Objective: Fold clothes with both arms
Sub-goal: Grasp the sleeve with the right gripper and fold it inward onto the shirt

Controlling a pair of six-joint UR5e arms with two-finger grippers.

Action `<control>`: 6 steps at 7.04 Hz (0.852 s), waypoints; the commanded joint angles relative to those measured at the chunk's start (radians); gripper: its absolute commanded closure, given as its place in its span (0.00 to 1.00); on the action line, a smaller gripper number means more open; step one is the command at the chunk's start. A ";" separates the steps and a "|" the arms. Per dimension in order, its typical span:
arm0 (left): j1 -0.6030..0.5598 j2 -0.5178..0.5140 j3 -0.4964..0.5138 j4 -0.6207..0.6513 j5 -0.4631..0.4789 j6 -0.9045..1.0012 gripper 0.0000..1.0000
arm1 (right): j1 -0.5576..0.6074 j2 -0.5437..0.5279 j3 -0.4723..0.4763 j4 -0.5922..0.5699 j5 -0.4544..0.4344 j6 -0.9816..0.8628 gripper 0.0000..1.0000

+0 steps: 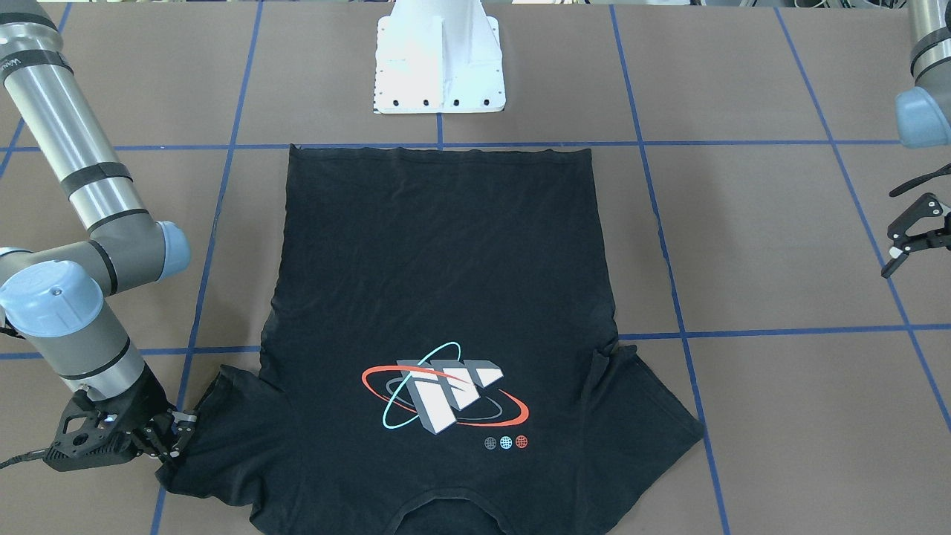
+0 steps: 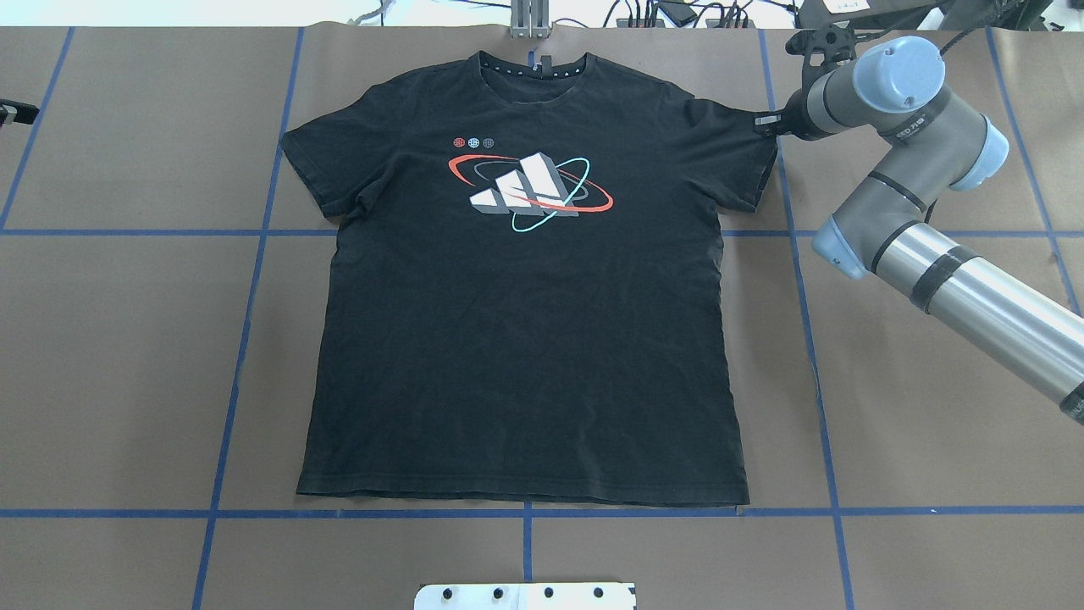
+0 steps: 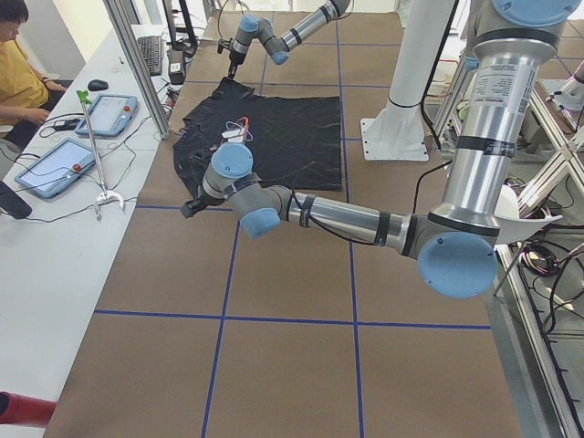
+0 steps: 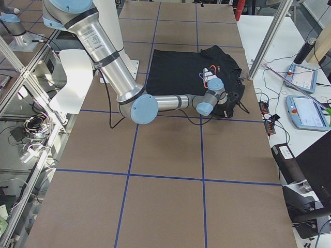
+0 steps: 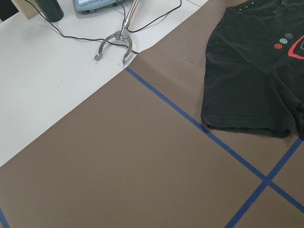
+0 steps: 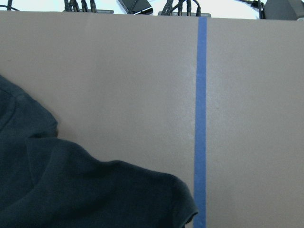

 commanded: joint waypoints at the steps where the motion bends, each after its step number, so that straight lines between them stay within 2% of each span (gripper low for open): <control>1: 0.000 0.000 0.003 0.000 0.000 0.000 0.00 | 0.005 0.022 0.085 -0.069 0.001 0.011 1.00; 2: 0.000 0.000 0.005 0.000 0.000 0.000 0.00 | -0.002 0.058 0.136 -0.196 -0.001 0.032 1.00; 3: 0.000 0.000 0.003 0.000 0.000 0.000 0.00 | -0.030 0.107 0.147 -0.272 -0.027 0.111 1.00; 4: 0.000 -0.001 0.005 0.000 0.000 0.000 0.00 | -0.100 0.147 0.144 -0.285 -0.145 0.206 1.00; 6: 0.003 -0.003 0.006 0.000 0.000 0.000 0.00 | -0.174 0.238 0.132 -0.396 -0.220 0.320 1.00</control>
